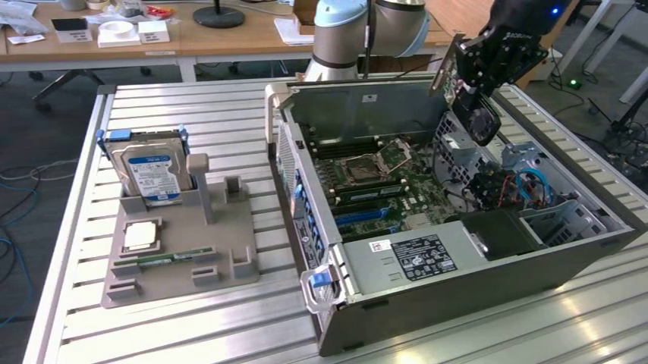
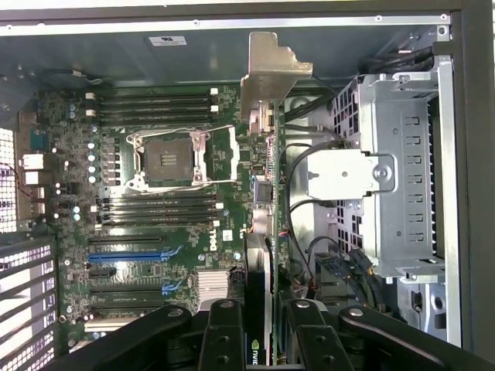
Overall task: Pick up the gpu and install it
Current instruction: 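Insert the gpu into the slot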
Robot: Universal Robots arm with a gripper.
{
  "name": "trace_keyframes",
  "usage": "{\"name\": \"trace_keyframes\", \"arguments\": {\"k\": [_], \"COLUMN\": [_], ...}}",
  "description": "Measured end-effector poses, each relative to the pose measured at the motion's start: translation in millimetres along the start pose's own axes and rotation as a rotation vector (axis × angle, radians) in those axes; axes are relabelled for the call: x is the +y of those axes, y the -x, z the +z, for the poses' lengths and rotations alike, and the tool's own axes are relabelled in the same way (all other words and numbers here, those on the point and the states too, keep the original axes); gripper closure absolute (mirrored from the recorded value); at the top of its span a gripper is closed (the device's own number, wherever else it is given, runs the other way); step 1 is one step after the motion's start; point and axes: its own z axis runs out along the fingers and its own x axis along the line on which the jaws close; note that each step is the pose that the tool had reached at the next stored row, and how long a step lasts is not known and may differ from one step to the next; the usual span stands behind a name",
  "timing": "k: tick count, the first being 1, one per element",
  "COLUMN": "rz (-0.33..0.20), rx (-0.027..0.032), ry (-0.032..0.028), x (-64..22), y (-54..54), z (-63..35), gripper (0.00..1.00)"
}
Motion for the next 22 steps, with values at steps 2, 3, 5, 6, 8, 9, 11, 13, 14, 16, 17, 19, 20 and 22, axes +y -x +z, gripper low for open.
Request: {"name": "trace_keyframes", "arguments": {"k": [2, 3, 5, 6, 8, 9, 11, 13, 14, 16, 17, 19, 20, 22], "rz": [0.0, 0.0, 0.0, 0.0, -0.002, -0.003, -0.006, -0.014, -0.02, -0.037, -0.048, -0.076, -0.09, -0.12], "rx": [0.0, 0.0, 0.0, 0.0, 0.0001, 0.0002, 0.0005, 0.0011, 0.0016, 0.0029, 0.0038, 0.006, 0.0072, 0.0097], "ry": [0.0, 0.0, -0.0001, 0.0, 0.0, 0.0, 0.0, -0.0001, -0.0002, -0.0002, -0.0003, -0.0004, -0.0004, -0.0005], "x": [0.0, 0.0, 0.0, 0.0, 0.0, 0.0, -0.1, -0.1, 0.0, 0.0, 0.0, 0.0, 0.0, 0.0], "y": [0.0, 0.0, 0.0, 0.0, 0.0, -0.1, -0.5, -0.6, -0.7, -0.8, -0.8, -0.8, -0.8, -0.8], "z": [0.0, 0.0, 0.0, 0.0, 0.0, 0.0, 0.0, 0.0, 0.0, 0.0, -0.1, 0.0, 0.0, 0.0], "gripper": [0.74, 0.74, 0.74, 0.74, 0.74, 0.74, 0.74, 0.74, 0.74, 0.74, 0.74, 0.74, 0.74, 0.74]}}
